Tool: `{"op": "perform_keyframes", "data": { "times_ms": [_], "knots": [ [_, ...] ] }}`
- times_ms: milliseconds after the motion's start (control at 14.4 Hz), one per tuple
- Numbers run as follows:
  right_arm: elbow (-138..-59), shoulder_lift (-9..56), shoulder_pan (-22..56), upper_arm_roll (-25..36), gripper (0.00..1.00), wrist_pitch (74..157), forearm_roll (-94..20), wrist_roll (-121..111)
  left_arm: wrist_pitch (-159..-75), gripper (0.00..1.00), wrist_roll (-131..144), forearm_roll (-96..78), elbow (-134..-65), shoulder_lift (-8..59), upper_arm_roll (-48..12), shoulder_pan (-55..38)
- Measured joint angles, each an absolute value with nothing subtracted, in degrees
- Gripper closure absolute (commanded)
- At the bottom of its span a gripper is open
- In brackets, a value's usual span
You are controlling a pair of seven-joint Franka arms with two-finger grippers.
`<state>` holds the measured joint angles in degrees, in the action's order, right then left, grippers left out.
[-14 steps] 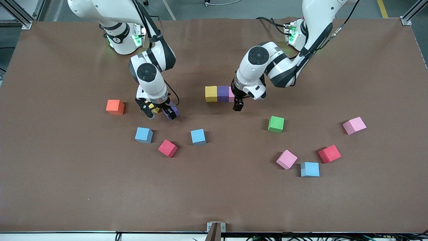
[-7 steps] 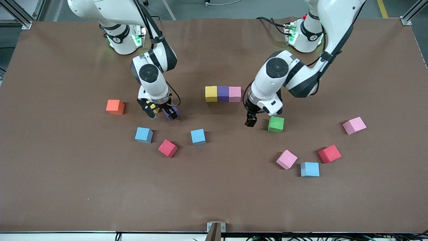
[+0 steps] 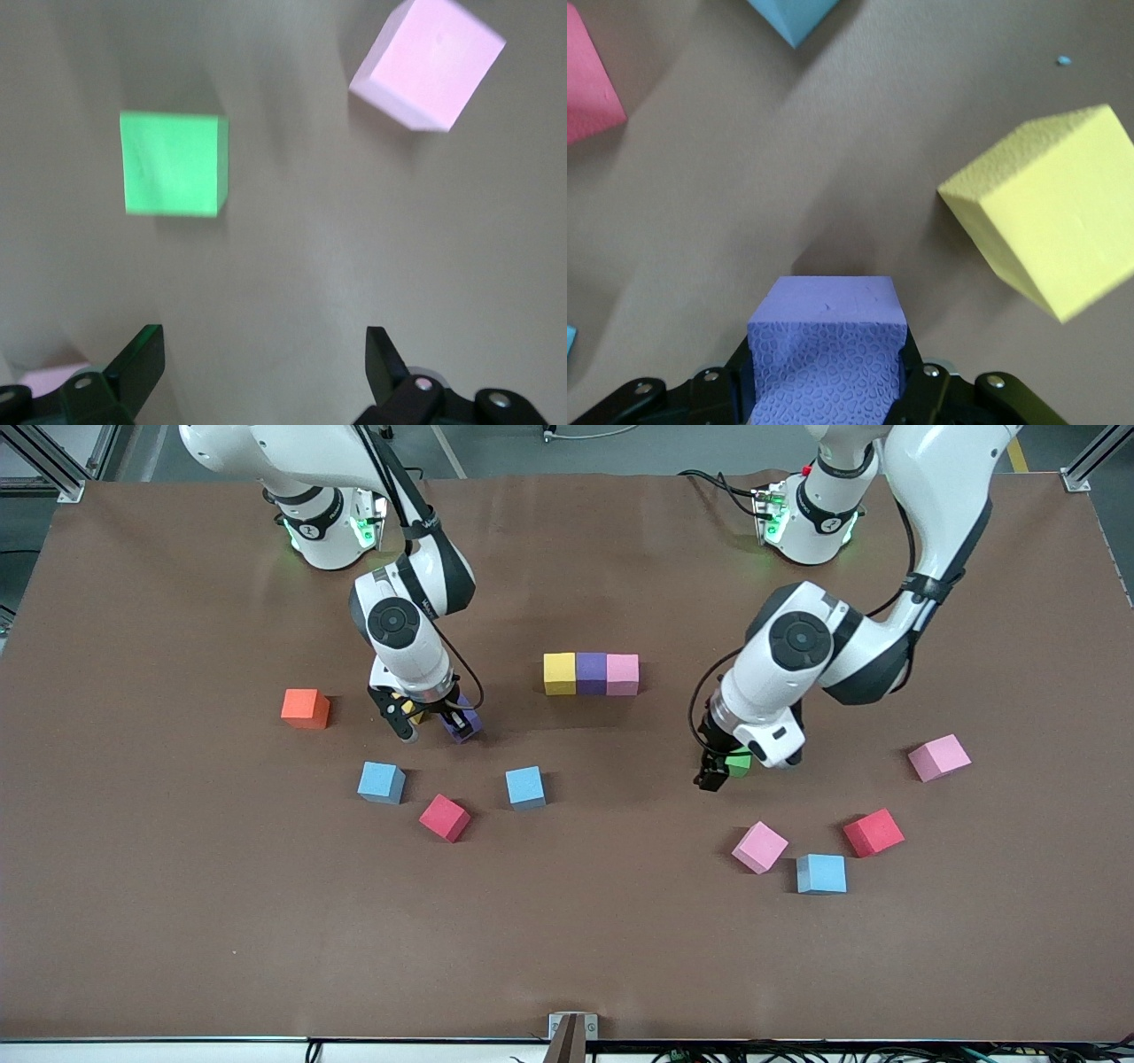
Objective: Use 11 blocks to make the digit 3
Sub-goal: 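Carry the purple cube below yellow while the left gripper grasps the green cube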
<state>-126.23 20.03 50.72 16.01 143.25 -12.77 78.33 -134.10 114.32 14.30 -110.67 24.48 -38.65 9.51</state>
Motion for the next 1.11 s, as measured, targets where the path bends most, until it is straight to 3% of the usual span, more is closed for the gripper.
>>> {"op": "perform_keyframes", "data": {
  "times_ms": [347, 693, 1109],
  "knots": [
    [-118.1, 19.7, 52.1, 15.6, 1.00, 137.7, -13.0, 78.7, -128.4, 0.00, 106.1, 17.1, -106.2, 27.4, -38.5, 12.8],
    [-104.2, 21.0, 53.9, 15.5, 1.00, 130.3, -13.0, 74.1, -128.1, 0.00, 102.5, 18.5, -104.9, 29.0, -36.1, 13.1],
    [-97.8, 27.4, 57.0, 15.2, 1.00, 129.3, -13.0, 45.4, -128.0, 0.00, 97.6, 18.6, -104.8, 30.7, -33.8, 13.1]
  ]
}}
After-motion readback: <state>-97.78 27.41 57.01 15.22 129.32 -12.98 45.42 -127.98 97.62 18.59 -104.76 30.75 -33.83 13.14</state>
